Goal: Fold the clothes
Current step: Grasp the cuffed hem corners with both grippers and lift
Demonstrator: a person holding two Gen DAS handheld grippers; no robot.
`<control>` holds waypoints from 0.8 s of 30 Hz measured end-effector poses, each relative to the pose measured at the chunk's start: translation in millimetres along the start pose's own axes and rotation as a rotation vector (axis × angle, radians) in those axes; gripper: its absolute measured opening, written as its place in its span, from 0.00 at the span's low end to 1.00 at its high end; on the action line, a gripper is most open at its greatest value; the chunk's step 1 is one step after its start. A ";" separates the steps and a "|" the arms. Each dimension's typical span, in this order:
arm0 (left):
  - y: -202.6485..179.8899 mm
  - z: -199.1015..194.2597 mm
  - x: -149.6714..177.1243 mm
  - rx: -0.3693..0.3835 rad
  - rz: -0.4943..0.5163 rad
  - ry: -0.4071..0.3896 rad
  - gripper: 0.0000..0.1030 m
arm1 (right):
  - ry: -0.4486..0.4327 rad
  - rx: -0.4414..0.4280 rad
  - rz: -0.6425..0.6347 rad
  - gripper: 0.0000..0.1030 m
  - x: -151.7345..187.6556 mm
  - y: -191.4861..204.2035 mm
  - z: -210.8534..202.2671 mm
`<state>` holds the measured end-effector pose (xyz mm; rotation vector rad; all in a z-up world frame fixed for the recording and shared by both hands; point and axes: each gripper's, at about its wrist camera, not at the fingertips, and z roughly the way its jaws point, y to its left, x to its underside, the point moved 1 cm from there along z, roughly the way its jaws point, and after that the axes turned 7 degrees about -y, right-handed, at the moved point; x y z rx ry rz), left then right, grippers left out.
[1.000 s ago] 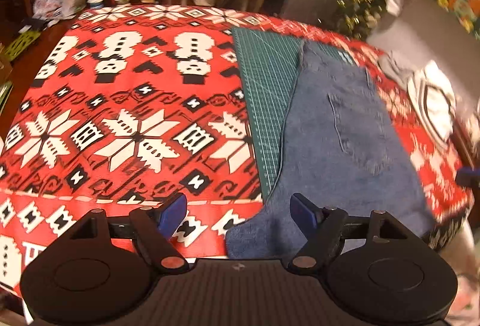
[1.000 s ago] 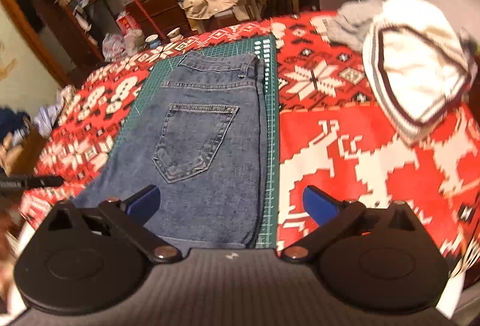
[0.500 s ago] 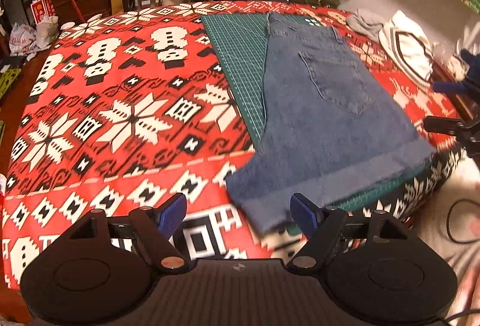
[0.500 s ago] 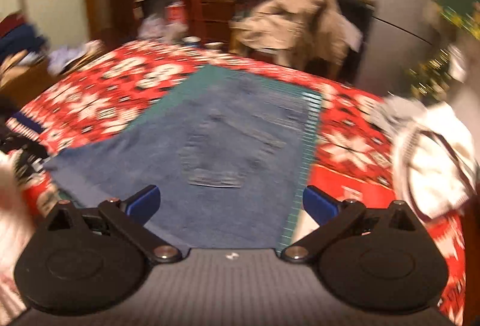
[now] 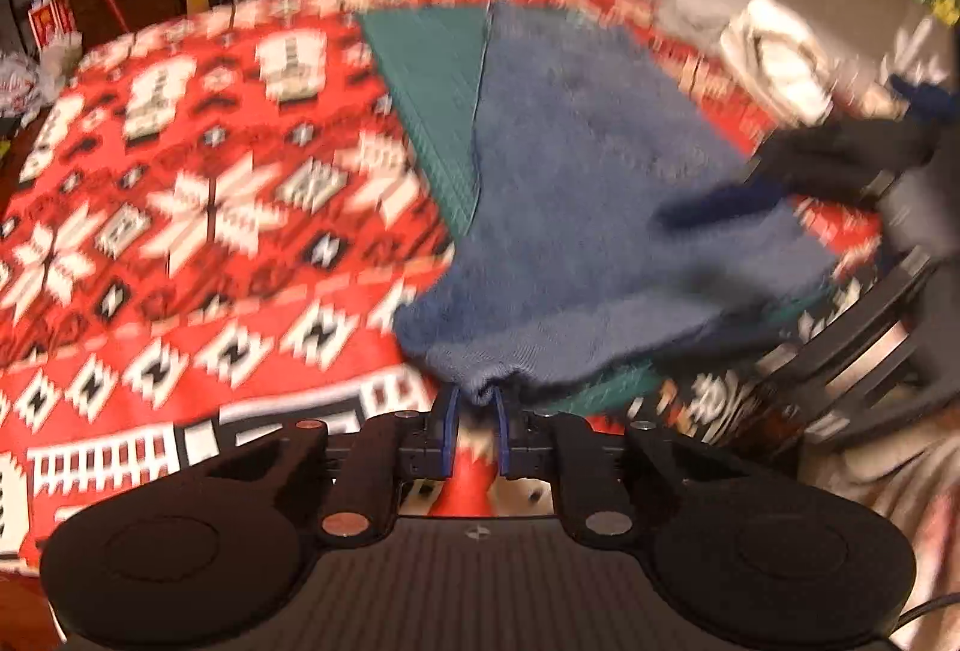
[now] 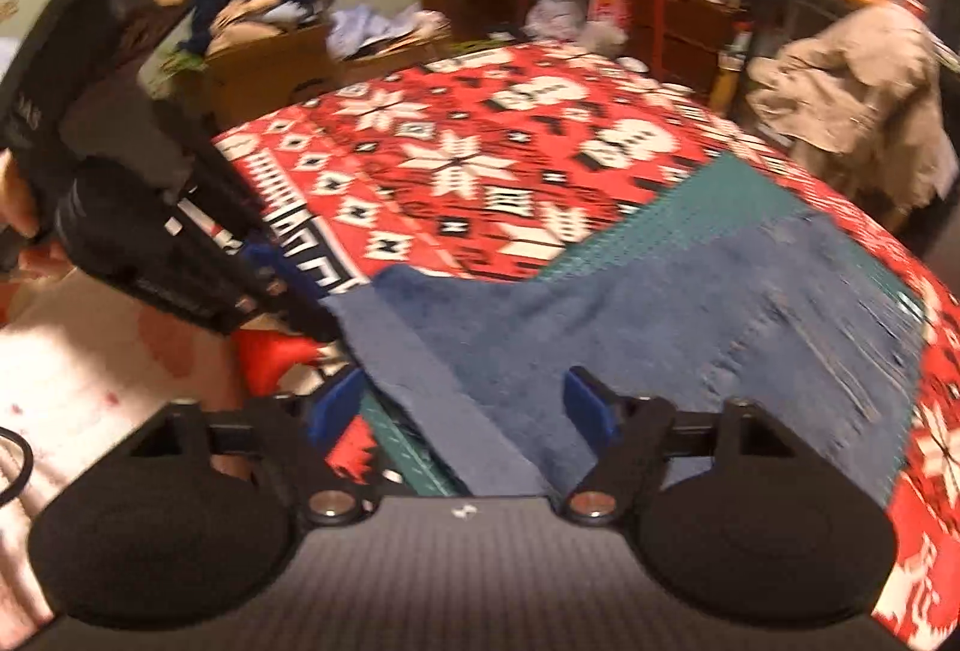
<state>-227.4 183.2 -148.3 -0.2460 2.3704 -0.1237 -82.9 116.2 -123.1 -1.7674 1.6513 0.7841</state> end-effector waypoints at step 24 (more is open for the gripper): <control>-30.8 9.0 13.4 -0.056 0.339 -0.031 0.25 | -0.006 -0.065 0.228 0.04 -28.1 -49.8 52.6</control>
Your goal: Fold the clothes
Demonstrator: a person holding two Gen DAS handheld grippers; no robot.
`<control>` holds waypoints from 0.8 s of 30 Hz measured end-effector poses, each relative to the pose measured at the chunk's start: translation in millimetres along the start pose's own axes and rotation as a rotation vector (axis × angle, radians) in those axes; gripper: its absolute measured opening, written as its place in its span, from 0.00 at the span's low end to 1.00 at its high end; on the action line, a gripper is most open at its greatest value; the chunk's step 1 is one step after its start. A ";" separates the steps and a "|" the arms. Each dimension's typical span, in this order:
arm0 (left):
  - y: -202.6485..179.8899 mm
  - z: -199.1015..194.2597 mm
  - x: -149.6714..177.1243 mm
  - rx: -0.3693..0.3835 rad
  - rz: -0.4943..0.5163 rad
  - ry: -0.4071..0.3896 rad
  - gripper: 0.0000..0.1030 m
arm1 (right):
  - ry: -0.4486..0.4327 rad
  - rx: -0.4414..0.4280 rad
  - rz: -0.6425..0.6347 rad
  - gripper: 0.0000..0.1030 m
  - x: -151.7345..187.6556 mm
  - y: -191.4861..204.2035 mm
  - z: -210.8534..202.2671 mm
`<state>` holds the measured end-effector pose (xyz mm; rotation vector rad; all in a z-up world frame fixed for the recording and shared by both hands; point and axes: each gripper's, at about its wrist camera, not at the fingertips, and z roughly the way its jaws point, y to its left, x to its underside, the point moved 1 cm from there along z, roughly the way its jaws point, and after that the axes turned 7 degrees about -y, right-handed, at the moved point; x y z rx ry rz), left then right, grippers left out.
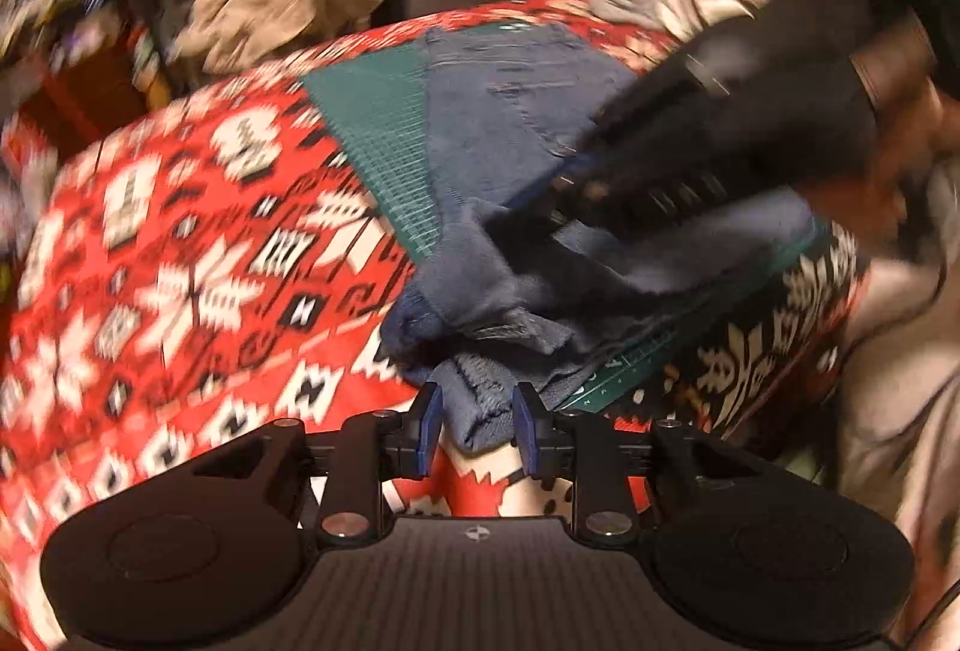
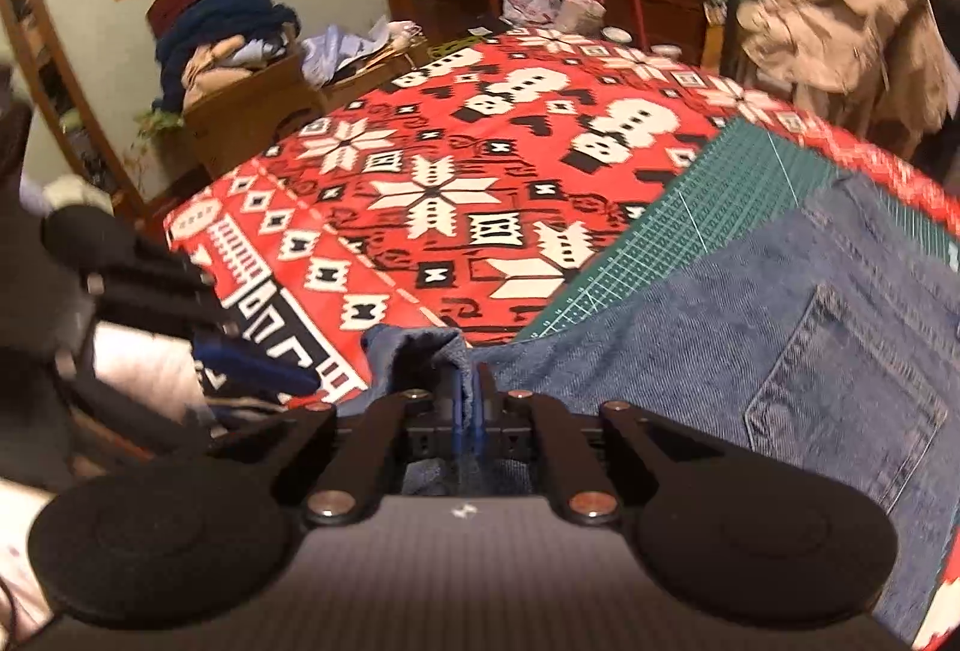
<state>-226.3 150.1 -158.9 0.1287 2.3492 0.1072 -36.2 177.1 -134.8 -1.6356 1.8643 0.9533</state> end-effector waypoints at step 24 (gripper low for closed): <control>-50.8 12.8 29.9 -0.206 0.796 0.024 0.25 | 0.016 -0.059 0.046 0.04 -2.1 -9.4 0.7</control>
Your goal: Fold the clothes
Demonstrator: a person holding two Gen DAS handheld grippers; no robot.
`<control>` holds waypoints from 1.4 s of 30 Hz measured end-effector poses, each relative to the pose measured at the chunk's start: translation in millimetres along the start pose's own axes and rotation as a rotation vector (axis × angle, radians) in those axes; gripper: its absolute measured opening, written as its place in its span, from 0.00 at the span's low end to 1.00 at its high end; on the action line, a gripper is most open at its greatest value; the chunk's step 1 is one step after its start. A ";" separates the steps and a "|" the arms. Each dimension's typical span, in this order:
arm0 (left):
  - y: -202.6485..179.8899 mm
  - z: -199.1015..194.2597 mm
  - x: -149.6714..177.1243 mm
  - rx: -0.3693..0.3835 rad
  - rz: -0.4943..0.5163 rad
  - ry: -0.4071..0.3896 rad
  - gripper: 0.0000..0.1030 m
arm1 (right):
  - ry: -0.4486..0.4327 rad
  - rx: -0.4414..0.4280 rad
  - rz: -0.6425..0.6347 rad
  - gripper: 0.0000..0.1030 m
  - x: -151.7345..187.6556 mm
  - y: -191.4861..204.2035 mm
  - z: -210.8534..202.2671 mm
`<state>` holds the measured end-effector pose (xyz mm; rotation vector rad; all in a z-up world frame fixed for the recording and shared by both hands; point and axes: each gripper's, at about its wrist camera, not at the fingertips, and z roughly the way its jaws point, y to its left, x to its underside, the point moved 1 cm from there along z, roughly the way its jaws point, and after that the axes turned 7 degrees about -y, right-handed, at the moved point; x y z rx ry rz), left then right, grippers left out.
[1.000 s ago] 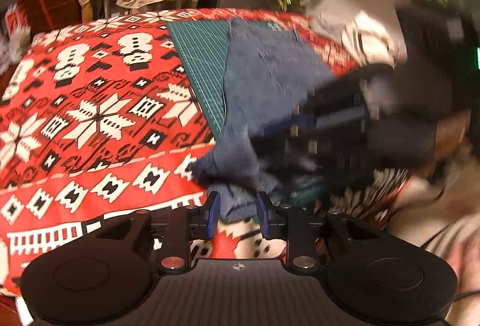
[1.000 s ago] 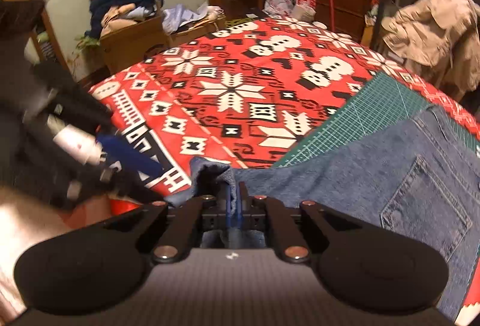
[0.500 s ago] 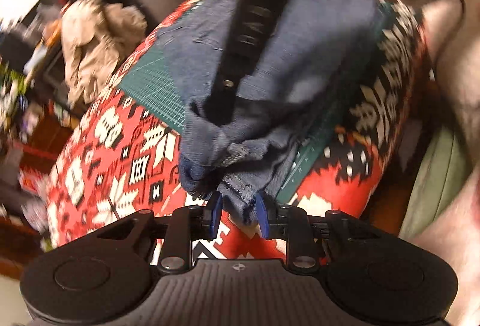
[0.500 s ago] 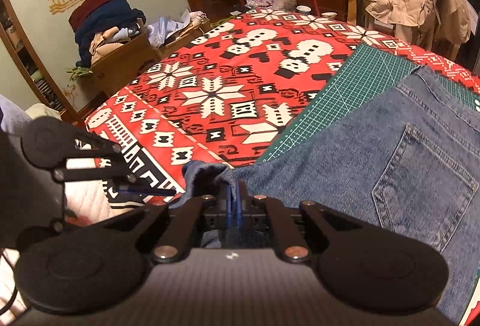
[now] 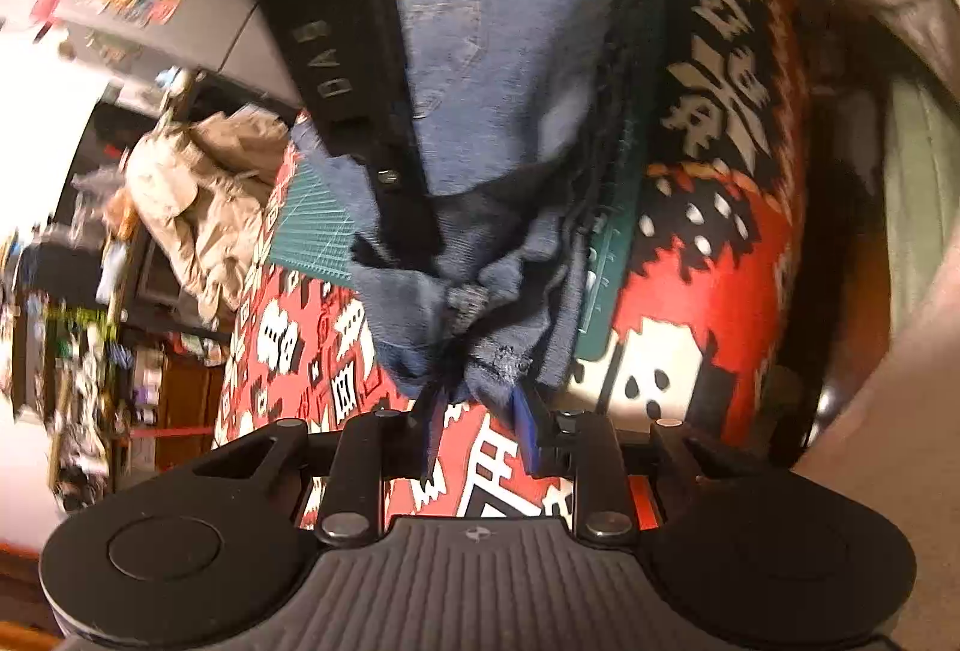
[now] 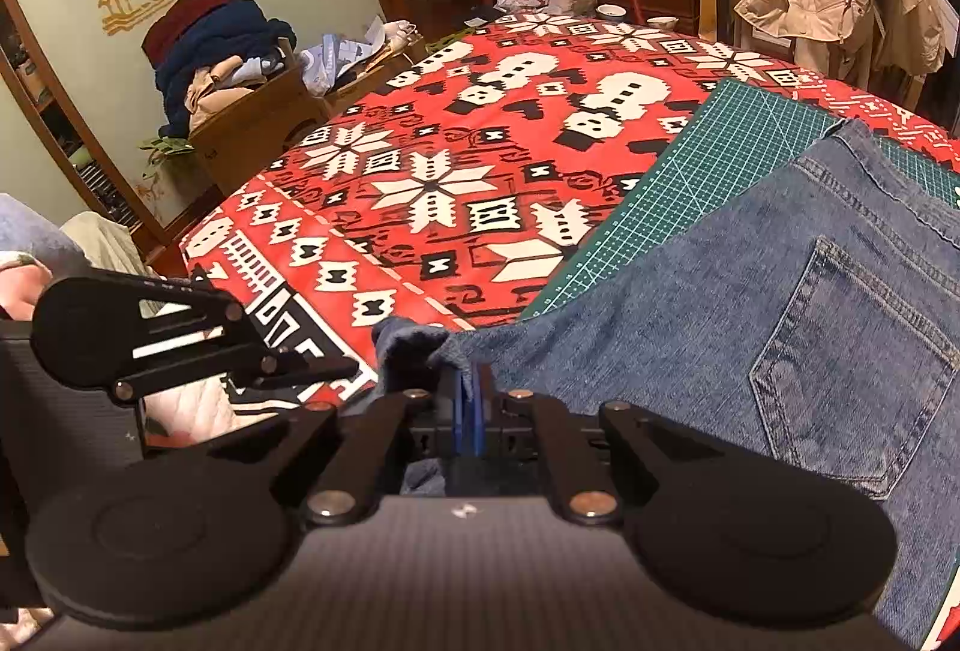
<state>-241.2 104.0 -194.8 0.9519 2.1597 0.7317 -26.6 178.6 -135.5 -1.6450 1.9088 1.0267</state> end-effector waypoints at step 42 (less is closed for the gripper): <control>-18.3 -8.3 -1.5 0.027 0.015 -0.105 0.06 | 0.033 -0.216 0.267 0.14 -2.8 -28.8 7.1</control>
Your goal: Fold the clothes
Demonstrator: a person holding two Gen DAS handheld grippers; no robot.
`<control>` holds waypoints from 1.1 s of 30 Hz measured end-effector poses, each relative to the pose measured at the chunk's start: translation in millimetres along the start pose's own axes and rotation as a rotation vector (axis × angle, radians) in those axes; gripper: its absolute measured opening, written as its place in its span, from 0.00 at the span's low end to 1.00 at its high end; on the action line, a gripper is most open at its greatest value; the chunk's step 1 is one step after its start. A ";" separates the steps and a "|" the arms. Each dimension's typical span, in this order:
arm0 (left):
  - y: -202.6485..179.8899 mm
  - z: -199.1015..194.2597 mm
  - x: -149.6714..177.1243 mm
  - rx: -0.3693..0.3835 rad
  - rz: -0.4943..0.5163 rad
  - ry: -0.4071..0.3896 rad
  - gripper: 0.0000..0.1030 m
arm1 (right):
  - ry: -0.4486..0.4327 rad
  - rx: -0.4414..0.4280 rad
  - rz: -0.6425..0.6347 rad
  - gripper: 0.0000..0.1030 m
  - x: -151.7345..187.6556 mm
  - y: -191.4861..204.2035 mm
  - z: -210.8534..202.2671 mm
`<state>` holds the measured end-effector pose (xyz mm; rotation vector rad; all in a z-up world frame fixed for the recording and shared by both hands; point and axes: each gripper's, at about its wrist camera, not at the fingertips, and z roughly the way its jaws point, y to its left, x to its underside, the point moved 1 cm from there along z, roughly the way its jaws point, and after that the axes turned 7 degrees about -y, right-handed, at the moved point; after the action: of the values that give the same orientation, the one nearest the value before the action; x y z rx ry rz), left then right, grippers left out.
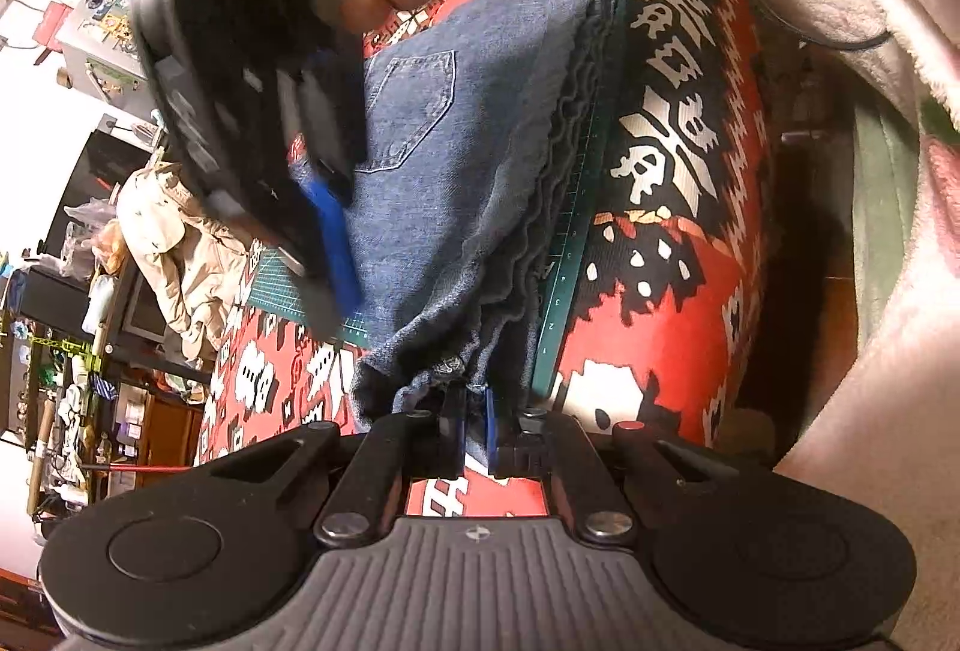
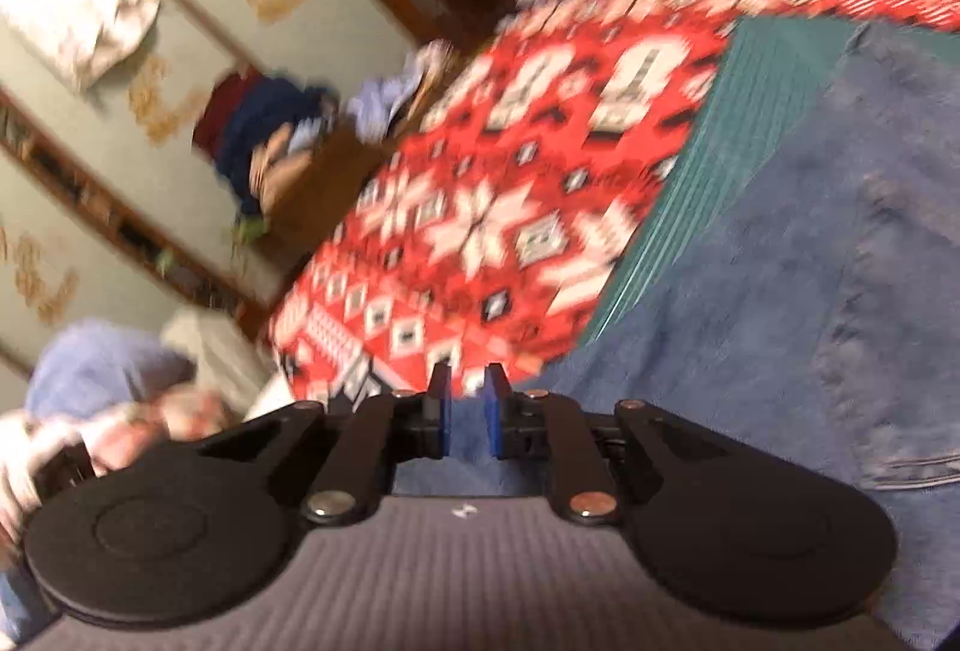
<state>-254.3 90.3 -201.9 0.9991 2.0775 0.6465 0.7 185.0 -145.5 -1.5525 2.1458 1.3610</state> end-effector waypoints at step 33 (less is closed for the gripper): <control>102.9 -8.7 19.4 0.116 -0.757 -0.034 0.00 | -0.029 0.073 -0.020 0.11 41.9 17.3 -32.4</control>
<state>-223.8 163.9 -133.4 0.2175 2.2553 0.1159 -20.8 133.7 -141.9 -1.5132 2.1322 1.2767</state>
